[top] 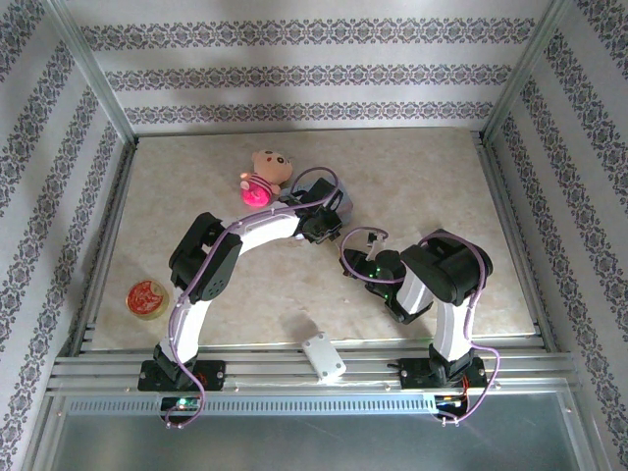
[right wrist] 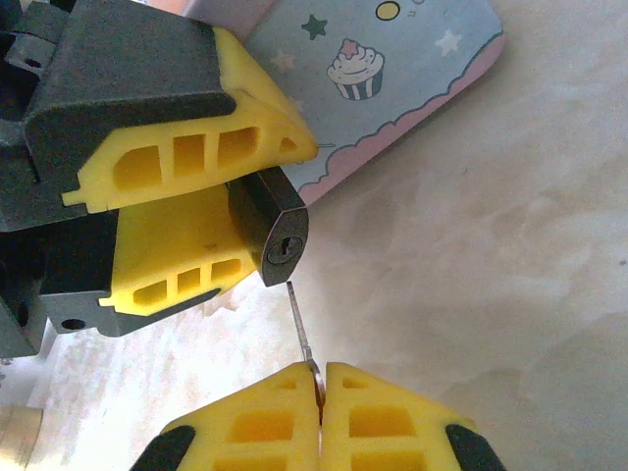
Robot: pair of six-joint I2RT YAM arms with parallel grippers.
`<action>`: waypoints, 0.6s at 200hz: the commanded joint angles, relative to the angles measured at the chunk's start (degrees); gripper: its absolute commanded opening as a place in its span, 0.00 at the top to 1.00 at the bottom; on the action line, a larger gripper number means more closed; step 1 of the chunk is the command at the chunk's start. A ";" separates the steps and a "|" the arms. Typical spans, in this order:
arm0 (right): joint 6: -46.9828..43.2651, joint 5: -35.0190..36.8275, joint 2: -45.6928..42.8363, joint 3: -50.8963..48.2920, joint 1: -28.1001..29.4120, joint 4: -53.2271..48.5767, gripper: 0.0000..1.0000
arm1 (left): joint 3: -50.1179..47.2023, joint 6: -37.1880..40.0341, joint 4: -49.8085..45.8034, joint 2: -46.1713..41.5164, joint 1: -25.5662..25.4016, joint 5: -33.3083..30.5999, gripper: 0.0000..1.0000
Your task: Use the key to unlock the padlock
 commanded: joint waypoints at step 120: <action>-2.08 2.95 -2.31 -0.28 1.14 -2.02 1.00 | -1.39 -2.41 2.84 -2.87 0.38 1.80 0.97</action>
